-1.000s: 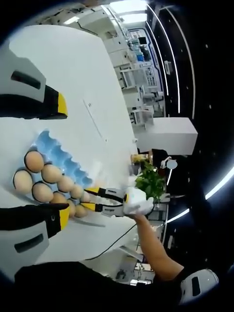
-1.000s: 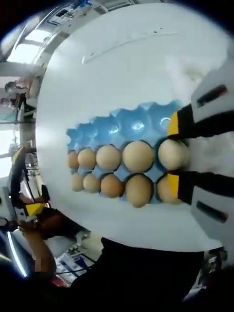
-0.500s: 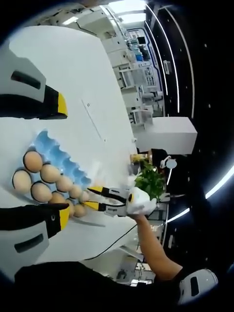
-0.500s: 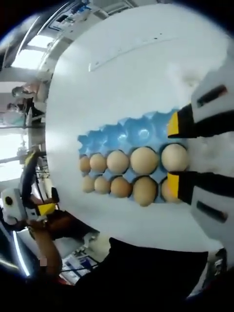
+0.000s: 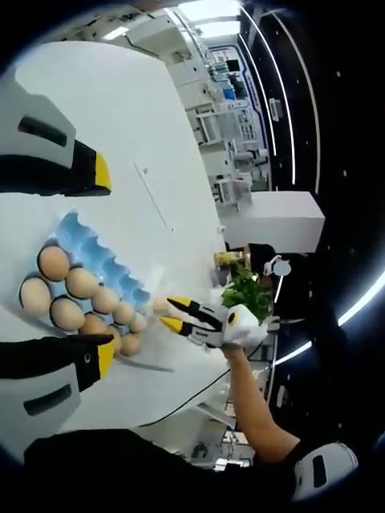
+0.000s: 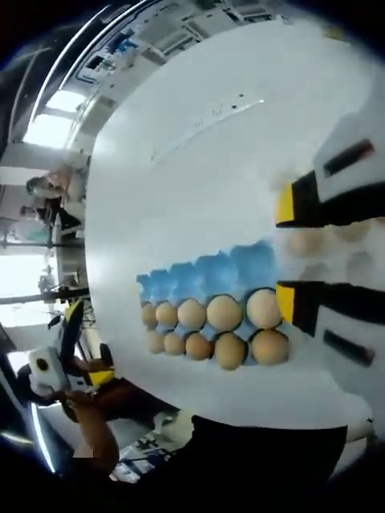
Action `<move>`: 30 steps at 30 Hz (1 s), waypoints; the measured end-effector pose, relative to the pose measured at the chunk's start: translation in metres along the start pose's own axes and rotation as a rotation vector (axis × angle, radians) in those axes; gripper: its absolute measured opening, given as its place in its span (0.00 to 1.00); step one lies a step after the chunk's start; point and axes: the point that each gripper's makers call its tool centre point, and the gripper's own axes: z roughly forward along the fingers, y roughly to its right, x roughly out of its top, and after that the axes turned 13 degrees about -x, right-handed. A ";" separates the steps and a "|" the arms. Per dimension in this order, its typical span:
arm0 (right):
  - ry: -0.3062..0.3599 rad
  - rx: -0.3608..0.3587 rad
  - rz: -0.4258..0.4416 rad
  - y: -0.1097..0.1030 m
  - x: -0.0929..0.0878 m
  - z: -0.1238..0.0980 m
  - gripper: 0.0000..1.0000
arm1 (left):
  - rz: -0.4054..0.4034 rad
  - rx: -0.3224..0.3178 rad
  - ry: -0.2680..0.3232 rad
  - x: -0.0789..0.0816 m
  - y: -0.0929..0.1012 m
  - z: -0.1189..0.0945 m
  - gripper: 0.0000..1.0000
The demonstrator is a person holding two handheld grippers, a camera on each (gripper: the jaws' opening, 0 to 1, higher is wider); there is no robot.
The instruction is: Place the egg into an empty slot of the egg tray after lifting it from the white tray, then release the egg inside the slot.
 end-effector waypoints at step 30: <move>-0.205 0.092 -0.199 0.001 -0.030 0.029 0.27 | -0.003 0.006 -0.005 -0.005 -0.012 0.004 0.71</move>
